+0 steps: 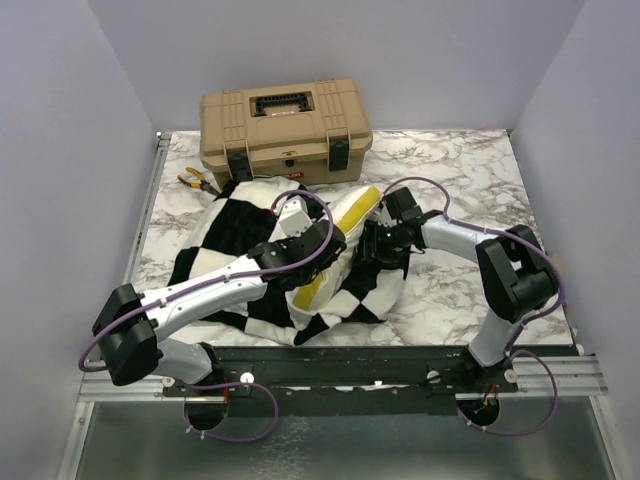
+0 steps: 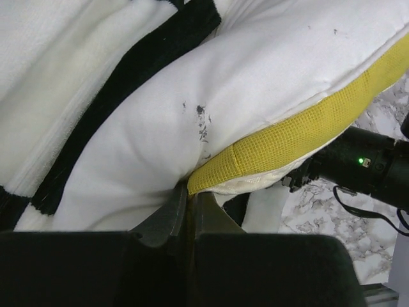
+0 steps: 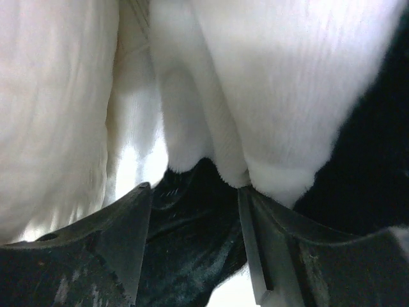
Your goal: Put the pillow into the pillowcase
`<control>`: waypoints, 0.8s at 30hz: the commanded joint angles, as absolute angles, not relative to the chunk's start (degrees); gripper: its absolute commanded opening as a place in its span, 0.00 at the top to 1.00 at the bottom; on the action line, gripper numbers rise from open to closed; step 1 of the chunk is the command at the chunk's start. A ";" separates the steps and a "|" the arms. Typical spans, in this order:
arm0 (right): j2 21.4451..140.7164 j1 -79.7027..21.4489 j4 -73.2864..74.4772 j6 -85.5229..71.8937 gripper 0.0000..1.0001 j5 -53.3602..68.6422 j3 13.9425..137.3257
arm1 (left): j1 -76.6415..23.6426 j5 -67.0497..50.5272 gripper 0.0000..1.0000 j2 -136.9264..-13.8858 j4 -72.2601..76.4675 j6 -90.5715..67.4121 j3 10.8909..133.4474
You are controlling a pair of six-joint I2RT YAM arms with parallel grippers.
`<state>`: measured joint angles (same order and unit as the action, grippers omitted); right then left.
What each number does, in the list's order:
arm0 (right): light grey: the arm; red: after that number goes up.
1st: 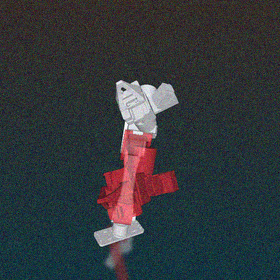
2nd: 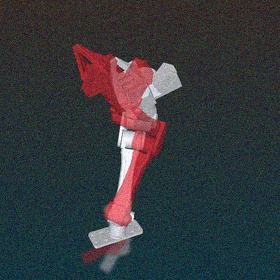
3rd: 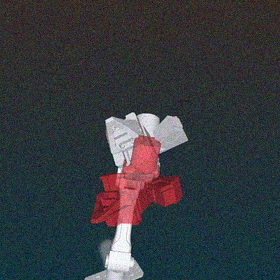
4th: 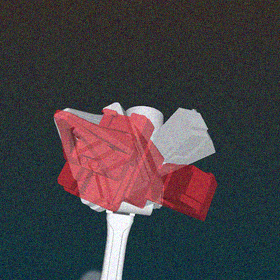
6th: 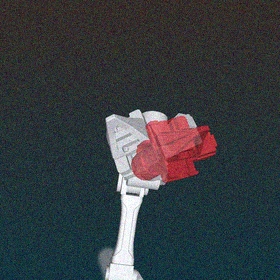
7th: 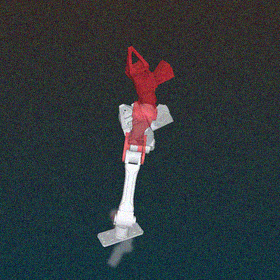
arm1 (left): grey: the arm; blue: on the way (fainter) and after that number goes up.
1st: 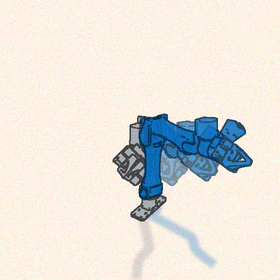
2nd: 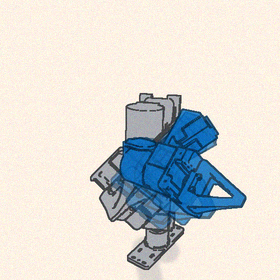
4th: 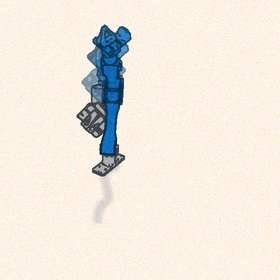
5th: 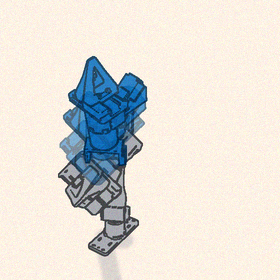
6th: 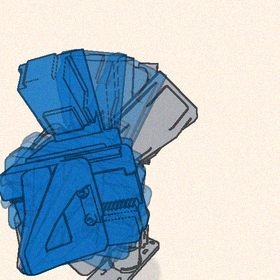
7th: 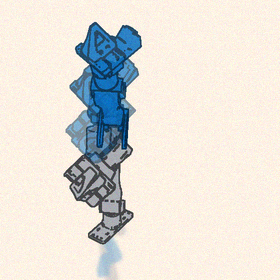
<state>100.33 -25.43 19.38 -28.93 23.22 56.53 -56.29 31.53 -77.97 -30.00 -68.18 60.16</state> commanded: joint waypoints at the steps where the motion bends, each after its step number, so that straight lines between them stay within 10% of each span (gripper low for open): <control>1: 110.49 -27.22 19.96 -25.92 0.42 5.12 58.03 | -55.15 32.88 1.00 -74.62 -30.48 -71.35 58.18; 8: 111.57 -27.51 19.73 -24.71 0.99 5.59 58.53 | -54.85 33.92 1.00 -71.79 -28.48 -71.43 56.20; 24: 77.33 -21.50 27.01 -29.17 1.00 28.43 54.46 | -54.36 36.30 1.00 -72.37 -27.97 -66.16 52.60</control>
